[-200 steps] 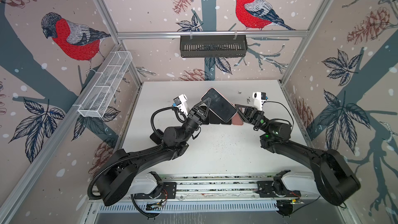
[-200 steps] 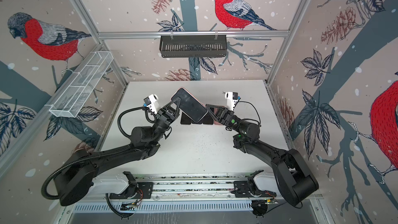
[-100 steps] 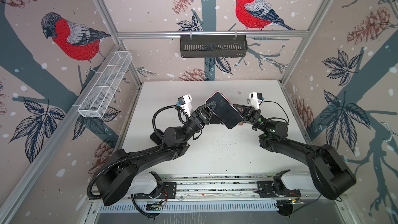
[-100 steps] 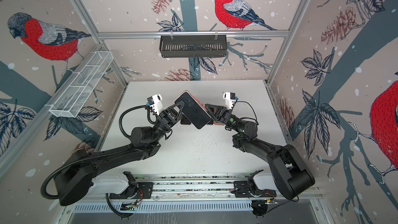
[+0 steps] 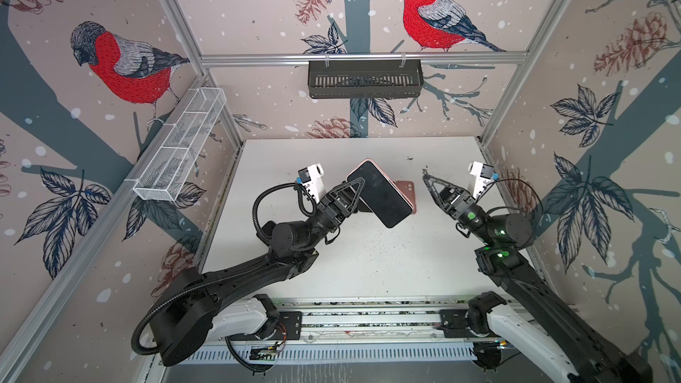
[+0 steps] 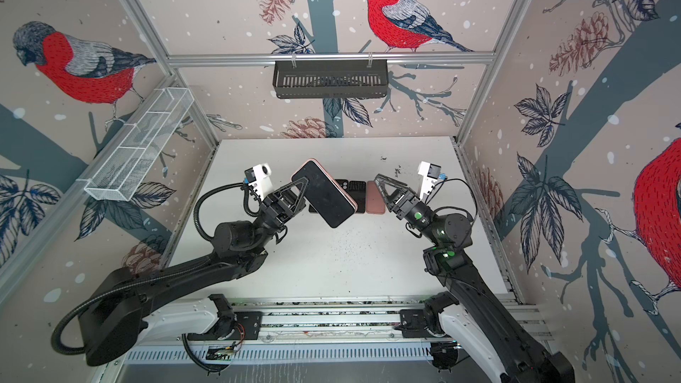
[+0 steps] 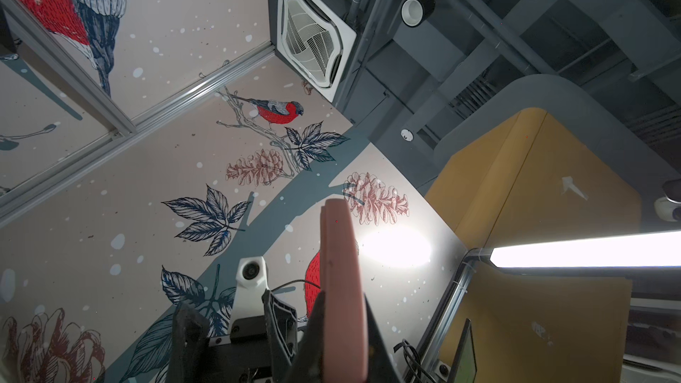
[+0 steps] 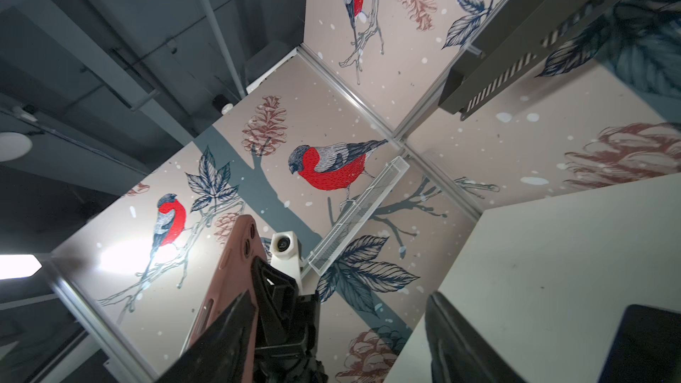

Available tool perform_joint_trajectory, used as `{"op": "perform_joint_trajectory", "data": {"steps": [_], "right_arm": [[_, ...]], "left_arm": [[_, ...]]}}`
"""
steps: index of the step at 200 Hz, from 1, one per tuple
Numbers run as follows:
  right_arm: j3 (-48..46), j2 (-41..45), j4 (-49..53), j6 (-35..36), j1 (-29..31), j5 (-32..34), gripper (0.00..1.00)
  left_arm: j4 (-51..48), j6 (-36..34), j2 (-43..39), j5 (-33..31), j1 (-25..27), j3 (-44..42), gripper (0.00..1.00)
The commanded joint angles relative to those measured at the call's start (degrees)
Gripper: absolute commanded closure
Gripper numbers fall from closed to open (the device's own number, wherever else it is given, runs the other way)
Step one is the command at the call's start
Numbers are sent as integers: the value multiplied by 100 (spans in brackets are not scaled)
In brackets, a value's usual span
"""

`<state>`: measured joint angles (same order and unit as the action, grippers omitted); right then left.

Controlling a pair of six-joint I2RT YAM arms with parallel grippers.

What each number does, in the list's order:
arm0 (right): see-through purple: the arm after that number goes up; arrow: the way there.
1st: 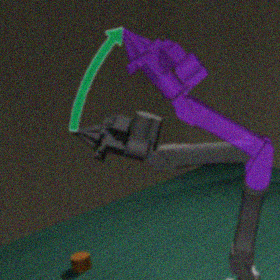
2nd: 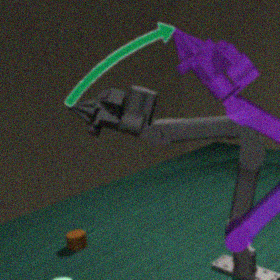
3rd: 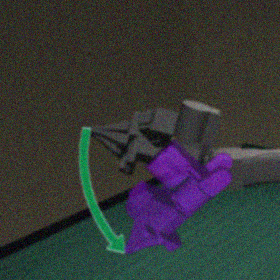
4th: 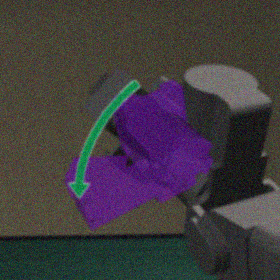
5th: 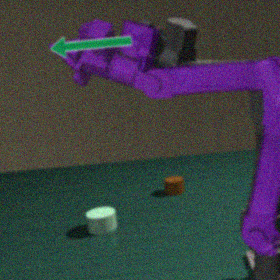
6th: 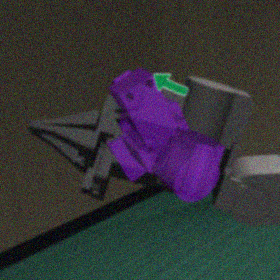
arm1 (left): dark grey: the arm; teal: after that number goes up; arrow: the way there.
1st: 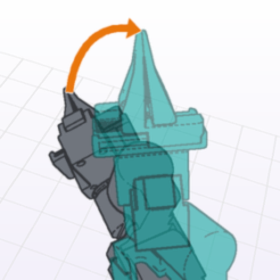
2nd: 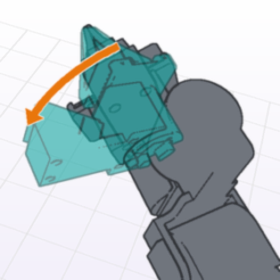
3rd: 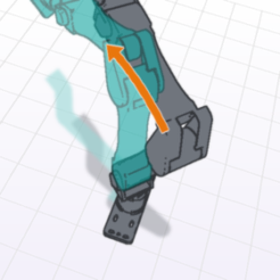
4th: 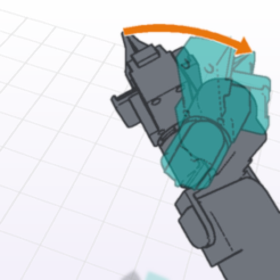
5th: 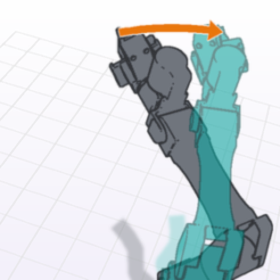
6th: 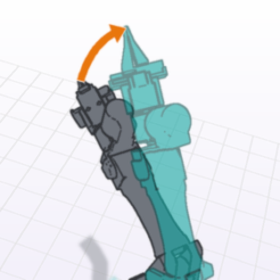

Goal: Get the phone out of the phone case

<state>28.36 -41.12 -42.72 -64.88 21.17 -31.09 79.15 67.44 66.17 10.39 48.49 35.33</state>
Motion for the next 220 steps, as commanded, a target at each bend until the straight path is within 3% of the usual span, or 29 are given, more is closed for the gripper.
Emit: {"op": "perform_joint_trajectory", "data": {"steps": [1, 37, 83, 145, 220], "right_arm": [[-63, 244, 1045, 764, -7, -17, 22], [-291, 266, 376, 659, 320, -647, 22], [-364, 131, 166, 993, 1288, -271, 22], [-575, 122, -46, 907, 1342, -247, 24], [-941, 801, 260, 1031, 1344, -295, 23]], "left_arm": [[-1216, -275, -277, -205, 2, 257, 100], [-1631, -328, -343, -217, 3, 385, 100], [-1307, -174, -55, -141, 3, 391, 100], [-1129, -165, -102, -204, -6, 229, 100], [-1234, -260, -201, -312, -12, 169, 100]]}}
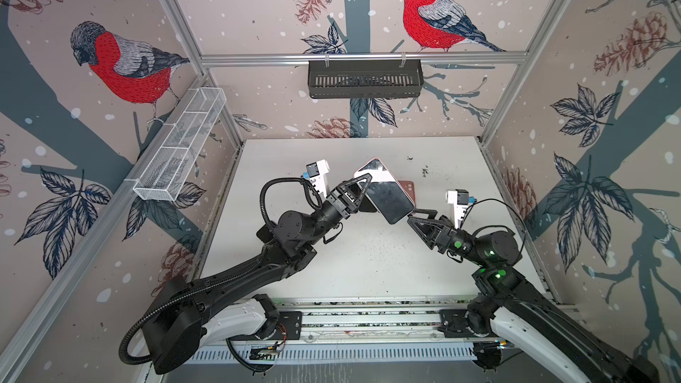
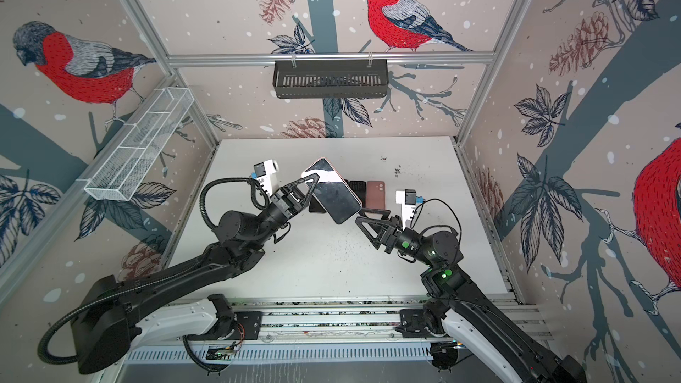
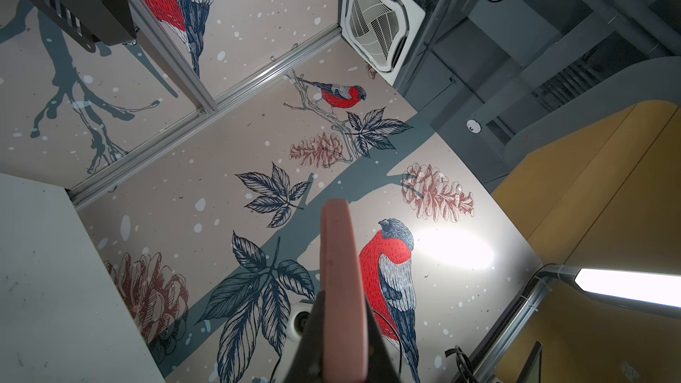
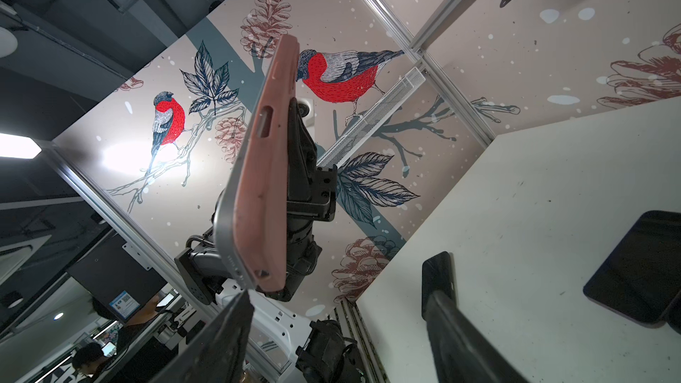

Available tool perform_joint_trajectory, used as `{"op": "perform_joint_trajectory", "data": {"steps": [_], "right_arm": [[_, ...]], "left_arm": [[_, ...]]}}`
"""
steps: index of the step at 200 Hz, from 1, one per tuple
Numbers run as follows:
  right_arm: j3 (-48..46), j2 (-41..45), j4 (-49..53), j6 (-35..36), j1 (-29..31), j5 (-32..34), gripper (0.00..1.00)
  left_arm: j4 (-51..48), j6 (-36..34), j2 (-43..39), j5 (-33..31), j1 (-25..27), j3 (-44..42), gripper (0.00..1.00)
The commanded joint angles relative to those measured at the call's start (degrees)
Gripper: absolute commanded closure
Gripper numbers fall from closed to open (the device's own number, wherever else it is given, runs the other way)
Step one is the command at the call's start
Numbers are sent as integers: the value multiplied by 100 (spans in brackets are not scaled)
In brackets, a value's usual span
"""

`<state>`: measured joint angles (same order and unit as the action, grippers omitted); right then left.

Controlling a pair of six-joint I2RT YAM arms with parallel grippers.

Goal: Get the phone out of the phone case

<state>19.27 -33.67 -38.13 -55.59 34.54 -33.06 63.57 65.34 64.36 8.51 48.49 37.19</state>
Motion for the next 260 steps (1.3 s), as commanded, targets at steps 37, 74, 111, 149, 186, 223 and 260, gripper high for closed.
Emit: {"op": "perform_joint_trajectory", "data": {"steps": [37, 74, 111, 149, 186, 223, 260], "right_arm": [[22, -75, -369, 58, 77, -148, 24], [101, -343, -525, 112, 218, -140, 24], [106, -516, -502, 180, 228, -65, 24], [60, -588, -546, 198, 220, -27, 25], [-27, -555, -536, 206, 211, 8, 25], [-61, -557, -518, 224, 204, 21, 25], [-89, -585, -470, 259, 175, 37, 25]], "left_arm": [[435, -23, 83, -70, -17, 1, 100], [566, 22, 196, -26, -16, -7, 100], [696, 93, 251, 10, -19, -43, 100], [664, 93, 205, 10, -15, -52, 100], [683, 107, 191, 19, -10, -69, 100], [756, 119, 195, 19, -10, -98, 100], [782, 135, 196, 28, -16, -119, 100]]}}
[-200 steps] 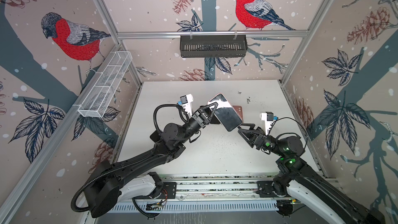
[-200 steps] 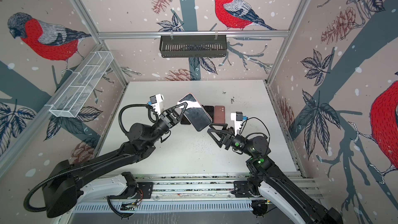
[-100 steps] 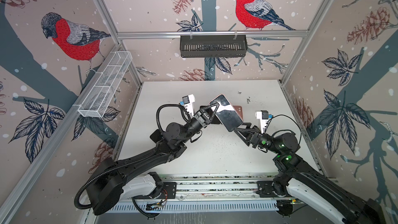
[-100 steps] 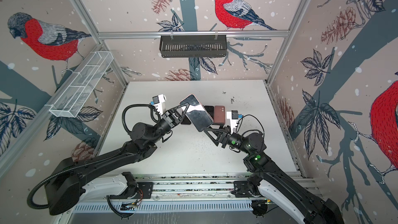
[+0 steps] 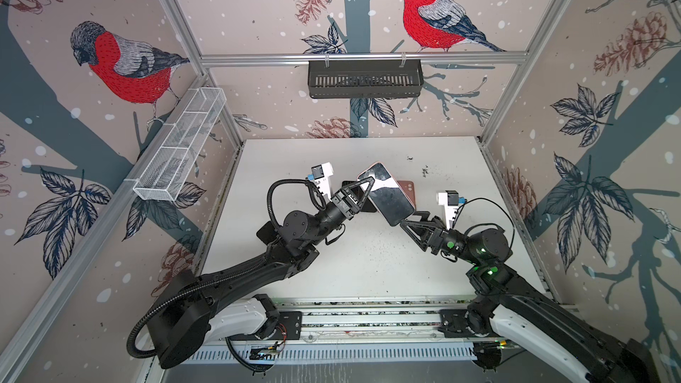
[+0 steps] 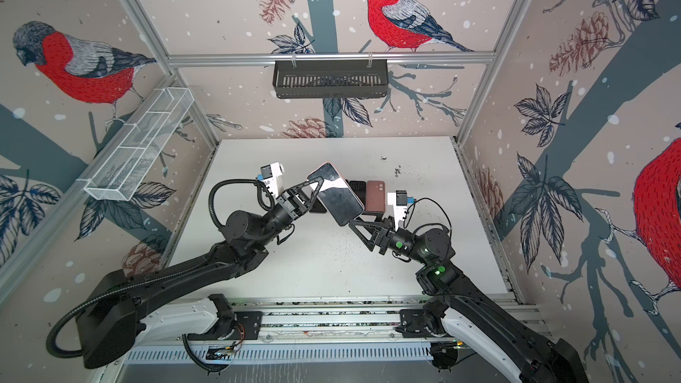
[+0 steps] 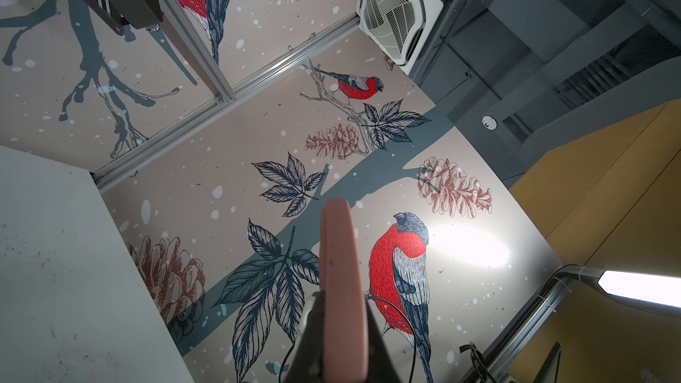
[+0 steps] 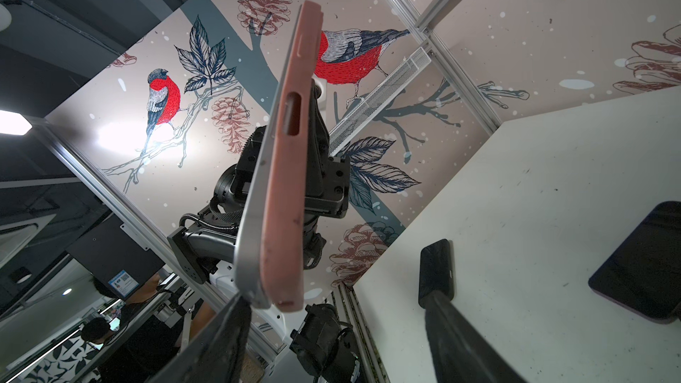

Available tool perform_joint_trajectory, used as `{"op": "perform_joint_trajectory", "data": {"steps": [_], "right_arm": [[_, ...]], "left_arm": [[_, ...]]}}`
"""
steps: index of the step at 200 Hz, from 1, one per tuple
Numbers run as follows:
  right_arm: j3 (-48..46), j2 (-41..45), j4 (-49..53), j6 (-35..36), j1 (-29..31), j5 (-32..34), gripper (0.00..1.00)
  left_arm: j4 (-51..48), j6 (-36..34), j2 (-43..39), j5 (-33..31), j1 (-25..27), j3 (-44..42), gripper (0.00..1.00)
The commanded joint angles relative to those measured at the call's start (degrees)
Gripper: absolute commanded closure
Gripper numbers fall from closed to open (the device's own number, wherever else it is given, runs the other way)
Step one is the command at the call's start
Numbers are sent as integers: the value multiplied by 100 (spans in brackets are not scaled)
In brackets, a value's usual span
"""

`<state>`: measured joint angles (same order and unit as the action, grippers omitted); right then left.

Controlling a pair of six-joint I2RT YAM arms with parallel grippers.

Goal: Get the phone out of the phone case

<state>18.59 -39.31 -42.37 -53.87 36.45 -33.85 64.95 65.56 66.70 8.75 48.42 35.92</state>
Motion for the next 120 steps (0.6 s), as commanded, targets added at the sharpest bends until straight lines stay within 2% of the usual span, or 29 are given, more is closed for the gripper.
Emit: {"op": "perform_joint_trajectory", "data": {"steps": [1, 120], "right_arm": [[-21, -23, -40, 86, -15, 120, 25], [-129, -39, -148, 0, -240, 80, 25]], "left_arm": [[648, 114, -36, 4, -13, 5, 100], [747, 183, 44, 111, 1, -28, 100]]}}
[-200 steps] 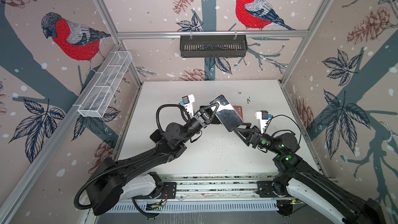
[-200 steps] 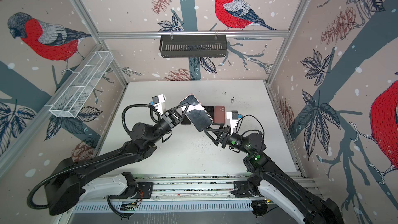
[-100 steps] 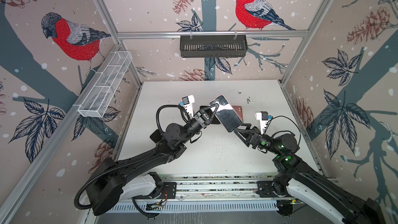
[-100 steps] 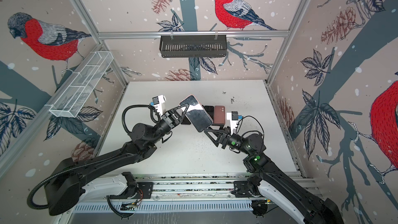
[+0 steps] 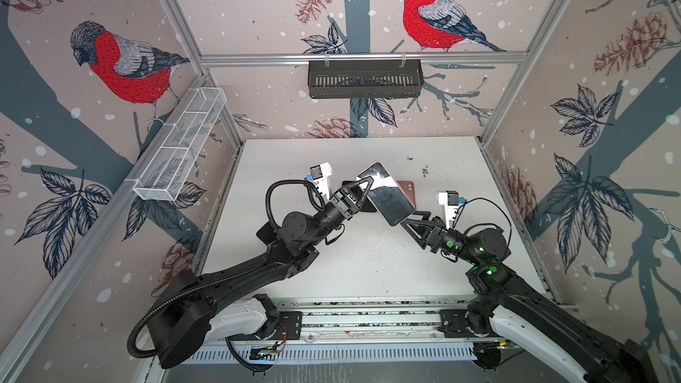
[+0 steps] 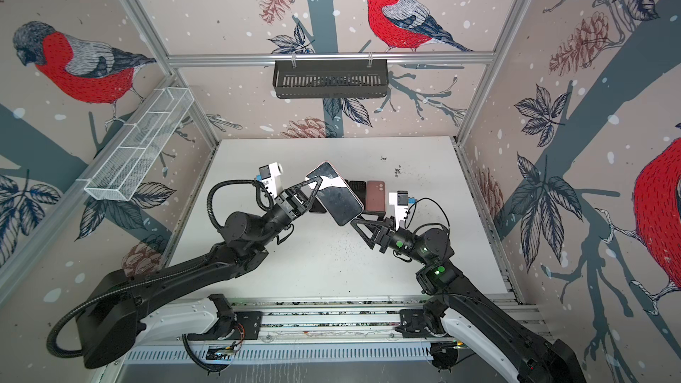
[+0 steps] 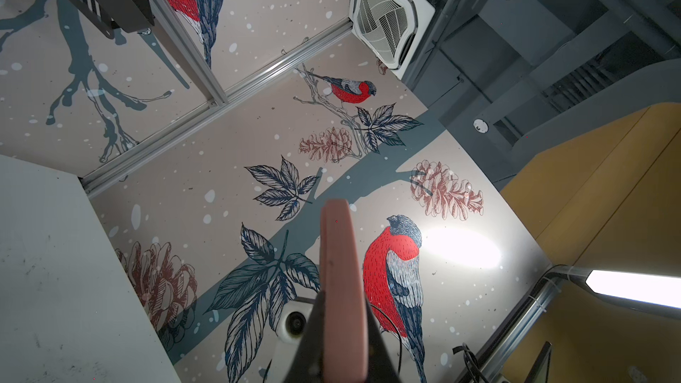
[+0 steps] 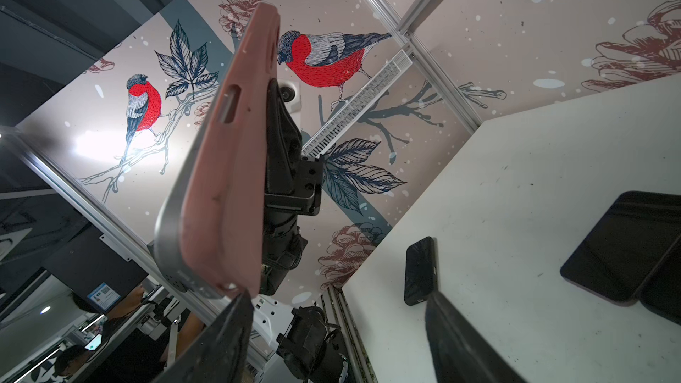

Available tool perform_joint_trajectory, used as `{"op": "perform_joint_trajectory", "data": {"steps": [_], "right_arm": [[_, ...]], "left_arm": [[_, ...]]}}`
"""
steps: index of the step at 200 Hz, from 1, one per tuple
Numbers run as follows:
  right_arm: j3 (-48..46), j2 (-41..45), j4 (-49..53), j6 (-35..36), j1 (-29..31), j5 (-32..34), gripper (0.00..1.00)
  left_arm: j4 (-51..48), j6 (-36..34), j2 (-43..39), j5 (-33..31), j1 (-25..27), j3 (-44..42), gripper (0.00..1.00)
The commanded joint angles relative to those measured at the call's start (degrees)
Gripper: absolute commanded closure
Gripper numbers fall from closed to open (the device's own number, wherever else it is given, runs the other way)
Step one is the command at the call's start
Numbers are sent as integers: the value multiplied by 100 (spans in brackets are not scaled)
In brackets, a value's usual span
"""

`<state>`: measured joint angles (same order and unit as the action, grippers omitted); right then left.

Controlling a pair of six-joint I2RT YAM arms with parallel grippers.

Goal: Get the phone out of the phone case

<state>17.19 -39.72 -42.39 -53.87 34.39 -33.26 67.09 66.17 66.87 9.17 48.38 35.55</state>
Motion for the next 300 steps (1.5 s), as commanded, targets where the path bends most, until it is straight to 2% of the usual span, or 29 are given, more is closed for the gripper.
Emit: {"op": "perform_joint_trajectory", "data": {"steps": [1, 116, 189, 300], "right_arm": [[12, 1, -142, -1, -40, 21, 25], [-305, 288, -385, -1, 91, -155, 24], [-67, 64, -427, 52, 265, -86, 23], [249, -251, -151, 158, 198, 178, 23]], "left_arm": [[538, 123, 31, 73, 5, 7, 100], [550, 119, 1, -30, 5, -58, 100], [622, 151, 84, -3, 5, -115, 100], [637, 126, 87, 149, 10, -161, 100]]}}
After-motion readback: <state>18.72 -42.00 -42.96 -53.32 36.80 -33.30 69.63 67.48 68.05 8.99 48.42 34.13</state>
